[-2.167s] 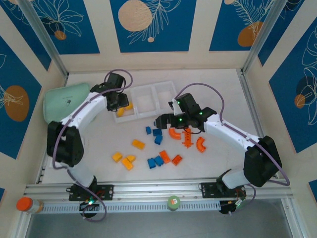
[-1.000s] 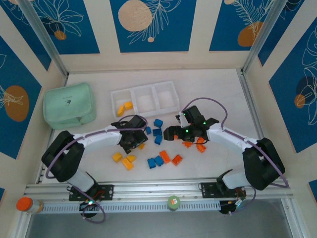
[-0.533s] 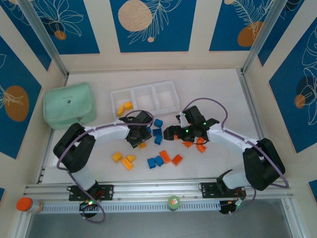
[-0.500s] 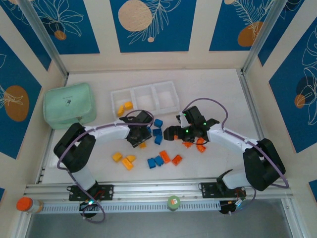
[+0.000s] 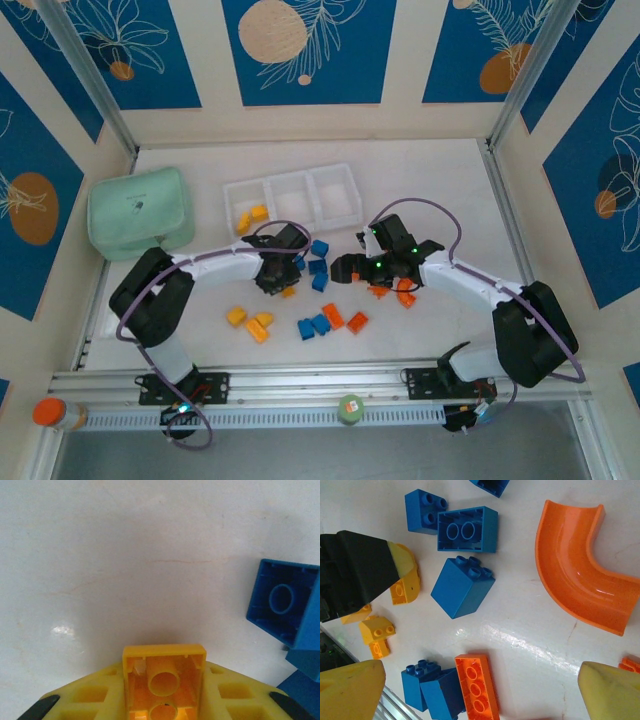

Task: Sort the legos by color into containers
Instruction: Pick up the lego from the center of the table.

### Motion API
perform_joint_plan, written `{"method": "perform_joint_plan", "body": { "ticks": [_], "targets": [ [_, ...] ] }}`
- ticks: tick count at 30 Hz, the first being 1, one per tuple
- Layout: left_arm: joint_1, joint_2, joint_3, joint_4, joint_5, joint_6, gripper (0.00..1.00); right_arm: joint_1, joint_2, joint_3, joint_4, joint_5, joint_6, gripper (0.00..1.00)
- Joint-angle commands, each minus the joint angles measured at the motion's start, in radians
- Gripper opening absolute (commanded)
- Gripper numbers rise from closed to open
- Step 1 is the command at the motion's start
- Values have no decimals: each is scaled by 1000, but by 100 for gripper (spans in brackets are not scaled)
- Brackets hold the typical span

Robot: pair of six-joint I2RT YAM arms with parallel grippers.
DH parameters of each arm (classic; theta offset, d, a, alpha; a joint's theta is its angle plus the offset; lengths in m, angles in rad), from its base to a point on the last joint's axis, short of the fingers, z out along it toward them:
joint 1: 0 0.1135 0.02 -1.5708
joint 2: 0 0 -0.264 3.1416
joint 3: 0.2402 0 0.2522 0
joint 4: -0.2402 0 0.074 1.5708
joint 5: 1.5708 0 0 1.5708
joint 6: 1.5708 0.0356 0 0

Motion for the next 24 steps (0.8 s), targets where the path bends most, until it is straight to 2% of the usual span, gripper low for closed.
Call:
{"method": "perform_joint_plan", "body": {
  "ticks": [1,8,14,18,24],
  "targets": [
    [-5,-56,26,-75,-48,36,22,-5,-24,-1,-8,-25,9,99],
    [29,-178,69,-190,-114,136,20,-3,-7,47,-35,-40,2,99],
    [127,-232,189,-274,-177,306,18,2,26,91,-24,-55,36,99],
    [224,-170,294,-281,-151,424,18,5,57,125,-9,-60,48,99],
    [332,18,463,-257,-129,548,19,2,102,176,7,-19,66,99]
  ]
}}
